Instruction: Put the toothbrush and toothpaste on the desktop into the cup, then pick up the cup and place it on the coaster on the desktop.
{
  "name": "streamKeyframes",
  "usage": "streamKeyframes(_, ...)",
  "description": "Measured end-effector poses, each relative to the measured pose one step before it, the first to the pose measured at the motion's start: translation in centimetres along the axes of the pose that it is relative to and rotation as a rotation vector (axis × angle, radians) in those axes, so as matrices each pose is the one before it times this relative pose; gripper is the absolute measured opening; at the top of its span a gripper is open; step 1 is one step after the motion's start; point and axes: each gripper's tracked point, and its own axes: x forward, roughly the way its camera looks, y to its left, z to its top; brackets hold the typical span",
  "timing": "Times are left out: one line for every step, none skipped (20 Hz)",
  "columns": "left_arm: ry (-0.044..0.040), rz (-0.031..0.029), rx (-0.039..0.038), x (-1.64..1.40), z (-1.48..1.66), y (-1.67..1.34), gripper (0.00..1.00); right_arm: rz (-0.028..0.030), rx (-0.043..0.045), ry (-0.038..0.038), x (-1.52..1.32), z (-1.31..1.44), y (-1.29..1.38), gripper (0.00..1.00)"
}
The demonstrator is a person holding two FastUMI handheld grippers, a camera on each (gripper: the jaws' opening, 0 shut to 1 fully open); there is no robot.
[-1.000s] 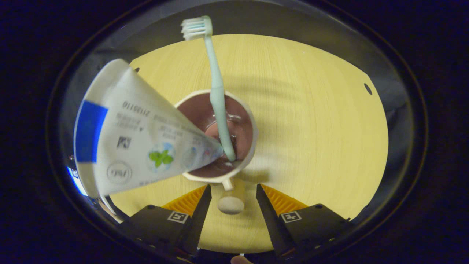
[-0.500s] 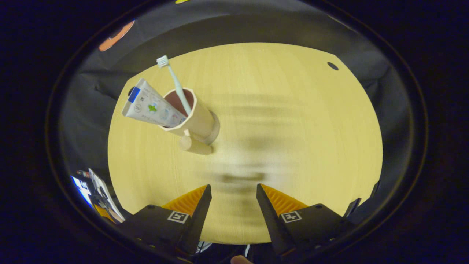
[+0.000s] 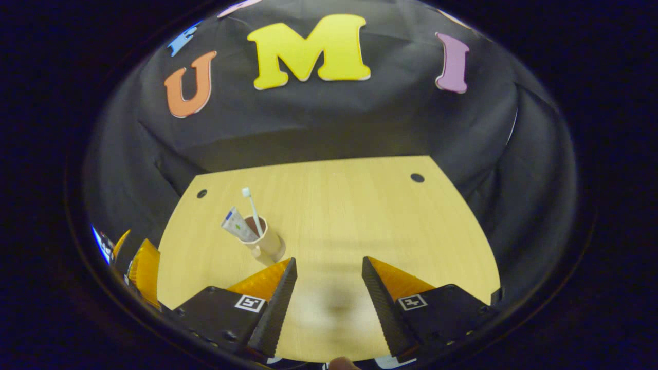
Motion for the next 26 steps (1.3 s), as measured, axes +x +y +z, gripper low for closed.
streamKeyframes(-0.01406,-0.00215,0.00318,0.077,1.009,-0.480,0.98,-0.00327,-0.02155,-0.04297,-0.938,0.730,-0.241,0.78)
streamKeyframes(-0.01413,-0.00243,0.00088,-0.136,0.882,-0.501,0.98,-0.00103,-0.01833,-0.03405,-0.822,0.567,-0.088,0.78)
streamKeyframes(-0.01349,-0.00529,-0.00344,-0.075,0.675,-0.510,0.98,0.00408,-0.00969,-0.02504,-0.840,0.288,0.048,0.79)
streamKeyframes(-0.00702,-0.00406,-0.00765,-0.105,0.449,-0.557,1.00,0.00796,-0.00493,-0.02557,-0.966,0.357,-0.161,0.80)
streamKeyframes(-0.00464,-0.00202,-0.00808,-0.127,0.326,-0.395,0.98,0.00585,-0.00565,-0.02688,-0.731,0.265,-0.078,0.80)
streamKeyframes(-0.00340,-0.00003,-0.00546,-0.137,0.378,-0.372,0.97,-0.00185,-0.01290,-0.02913,-1.069,-0.024,0.207,0.80)
streamKeyframes(-0.00195,0.00185,-0.00328,-0.216,0.333,-0.322,0.97,-0.00425,-0.00997,-0.02338,-0.553,0.227,-0.265,0.80)
streamKeyframes(-0.00463,0.00090,0.00035,-0.173,0.105,-0.266,0.97,-0.00034,-0.00467,-0.02035,-0.405,0.239,-0.066,0.78)
streamKeyframes(-0.00569,0.00184,0.00181,-0.153,0.232,-0.211,0.97,0.00110,0.00370,-0.01518,-0.329,0.240,-0.105,0.78)
streamKeyframes(-0.00287,0.00013,0.00166,-0.112,0.183,-0.277,0.97,-0.00027,0.00093,-0.01369,-0.138,0.170,-0.174,0.80)
streamKeyframes(-0.00048,0.00130,0.00216,-0.080,0.060,-0.183,0.97,-0.00315,-0.00306,-0.00953,-0.208,0.121,-0.188,0.78)
streamKeyframes(-0.00209,0.00036,0.00062,-0.019,0.029,-0.171,0.97,-0.00403,-0.00409,-0.02069,-0.162,0.225,-0.335,0.80)
streamKeyframes(-0.00319,0.00091,0.00042,-0.150,0.158,-0.127,0.97,-0.00494,-0.00435,-0.01270,-0.203,0.213,-0.244,0.79)
streamKeyframes(-0.00196,0.00063,0.00232,-0.077,0.029,-0.116,0.97,0.00248,0.00208,-0.00789,-0.226,0.090,-0.175,0.79)
streamKeyframes(-0.00231,0.00004,0.00218,-0.039,-0.059,-0.049,0.97,-0.00236,0.00286,-0.00382,-0.244,-0.023,-0.195,0.80)
streamKeyframes(-0.00015,-0.00076,0.00080,-0.022,0.052,-0.147,0.97,-0.00137,0.00514,-0.00157,0.788,-0.017,-0.497,0.79)
streamKeyframes(-0.00021,-0.00071,-0.00051,-0.188,-0.047,-0.117,0.97,-0.00405,0.00031,-0.00136,-0.090,-0.054,-0.227,0.79)
streamKeyframes(-0.00074,-0.00098,-0.00099,-0.061,-0.008,-0.102,0.97,-0.00097,0.00262,0.00147,0.025,-0.100,-0.086,0.79)
streamKeyframes(-0.00111,-0.00182,-0.00130,-0.008,0.040,-0.104,0.97,-0.00244,0.00419,-0.00015,-0.041,0.054,-0.150,0.79)
streamKeyframes(-0.00252,-0.00053,-0.00111,0.037,0.209,0.016,0.97,-0.00138,0.00652,-0.00174,-0.120,0.082,-0.143,0.80)
streamKeyframes(0.00051,-0.00111,-0.00014,0.012,0.066,-0.001,0.97,-0.00023,0.00452,-0.00612,-0.110,0.244,-0.083,0.79)
streamKeyframes(-0.00107,0.00025,0.00123,0.048,-0.092,-0.002,0.97,-0.00204,0.00374,-0.00577,-0.074,0.189,-0.145,0.80)
streamKeyframes(-0.00055,-0.00011,0.00132,-0.055,-0.025,-0.014,0.97,0.00237,0.00382,-0.00806,-0.091,0.231,-0.022,0.80)
streamKeyframes(0.00043,0.00039,0.00189,-0.074,0.055,-0.036,0.97,-0.00076,-0.00087,-0.00776,-0.007,0.122,0.063,0.79)
streamKeyframes(0.00142,0.00331,0.00349,-0.027,0.041,0.132,0.97,0.00129,-0.00199,-0.00443,-0.084,0.136,-0.009,0.78)
streamKeyframes(0.00102,0.00287,0.00217,-0.032,0.004,0.063,0.97,0.00285,-0.00276,-0.00410,-0.012,0.015,0.142,0.79)
